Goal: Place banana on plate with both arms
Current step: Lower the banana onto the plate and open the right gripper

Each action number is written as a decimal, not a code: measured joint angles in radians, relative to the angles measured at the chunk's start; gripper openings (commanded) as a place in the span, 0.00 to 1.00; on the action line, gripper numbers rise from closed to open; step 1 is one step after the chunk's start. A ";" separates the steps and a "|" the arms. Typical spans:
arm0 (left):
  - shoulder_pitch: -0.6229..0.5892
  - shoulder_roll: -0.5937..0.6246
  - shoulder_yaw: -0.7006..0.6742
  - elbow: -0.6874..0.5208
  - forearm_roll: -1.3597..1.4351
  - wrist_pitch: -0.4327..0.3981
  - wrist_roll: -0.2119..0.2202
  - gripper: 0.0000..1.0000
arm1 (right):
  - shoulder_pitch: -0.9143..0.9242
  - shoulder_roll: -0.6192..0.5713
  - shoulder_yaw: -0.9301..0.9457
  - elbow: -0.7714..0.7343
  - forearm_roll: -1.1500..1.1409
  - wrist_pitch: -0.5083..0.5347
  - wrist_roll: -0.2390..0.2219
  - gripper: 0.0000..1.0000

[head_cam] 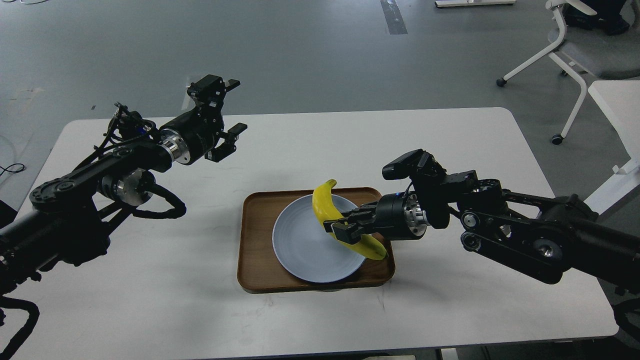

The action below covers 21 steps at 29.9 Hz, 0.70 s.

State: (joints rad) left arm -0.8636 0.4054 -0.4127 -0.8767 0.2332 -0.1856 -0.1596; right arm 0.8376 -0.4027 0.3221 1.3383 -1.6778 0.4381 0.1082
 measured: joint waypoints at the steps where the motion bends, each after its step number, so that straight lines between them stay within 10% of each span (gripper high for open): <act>1: 0.000 0.002 0.000 0.000 0.000 0.000 0.000 0.98 | 0.000 0.003 0.000 -0.002 0.000 -0.001 0.000 0.27; 4: 0.001 0.006 0.000 0.000 0.000 0.000 0.000 0.98 | -0.003 0.012 -0.001 -0.011 0.001 -0.003 -0.002 0.44; 8: 0.006 0.018 0.000 -0.001 -0.001 -0.002 -0.001 0.98 | -0.008 0.026 -0.001 -0.023 0.005 -0.006 -0.006 0.94; 21: 0.009 0.046 -0.001 -0.030 -0.001 -0.001 -0.005 0.98 | -0.017 0.042 0.045 -0.052 0.036 -0.102 -0.031 1.00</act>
State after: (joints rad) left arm -0.8545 0.4516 -0.4141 -0.9064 0.2326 -0.1864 -0.1642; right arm 0.8207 -0.3606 0.3668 1.2864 -1.6415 0.3357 0.0767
